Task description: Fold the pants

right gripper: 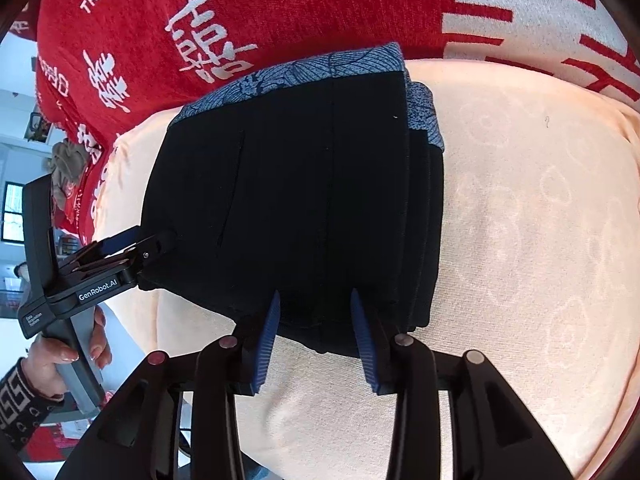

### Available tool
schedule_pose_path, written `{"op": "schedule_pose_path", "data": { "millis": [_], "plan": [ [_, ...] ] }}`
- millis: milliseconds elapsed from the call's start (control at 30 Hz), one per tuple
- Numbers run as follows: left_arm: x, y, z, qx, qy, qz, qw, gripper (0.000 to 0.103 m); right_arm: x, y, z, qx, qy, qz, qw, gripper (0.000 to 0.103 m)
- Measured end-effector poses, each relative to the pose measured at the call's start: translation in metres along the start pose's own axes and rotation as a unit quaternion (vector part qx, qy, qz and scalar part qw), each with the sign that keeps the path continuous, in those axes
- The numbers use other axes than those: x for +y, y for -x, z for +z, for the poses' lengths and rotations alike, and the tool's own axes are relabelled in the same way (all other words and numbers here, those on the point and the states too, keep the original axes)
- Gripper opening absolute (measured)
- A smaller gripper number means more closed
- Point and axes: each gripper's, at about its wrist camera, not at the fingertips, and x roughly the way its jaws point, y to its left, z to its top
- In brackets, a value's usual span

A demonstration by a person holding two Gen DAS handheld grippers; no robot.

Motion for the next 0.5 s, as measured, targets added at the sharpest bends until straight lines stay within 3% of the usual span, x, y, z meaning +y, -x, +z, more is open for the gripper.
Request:
{"op": "schedule_pose_path", "data": {
  "millis": [33,100,267,500],
  "plan": [
    [-0.001,-0.001,0.000,0.004,-0.007,0.001,1.0000,0.101,0.001,0.000,-0.001,-0.001,0.003,-0.001,1.000,0.042],
    [-0.003,-0.007,-0.001,0.022,-0.012,-0.004,0.9997,0.102,0.001,0.000,0.000,-0.002,0.003,-0.001,1.000,0.042],
    [0.007,-0.004,-0.002,0.028,0.034,-0.013,0.9990,0.102,-0.003,0.006,0.000,-0.001,-0.016,0.004,1.000,0.042],
    [0.032,0.027,0.044,-0.042,0.037,0.012,0.9983,0.102,-0.014,0.029,0.020,-0.031,-0.035,0.018,0.999,0.043]
  ]
}}
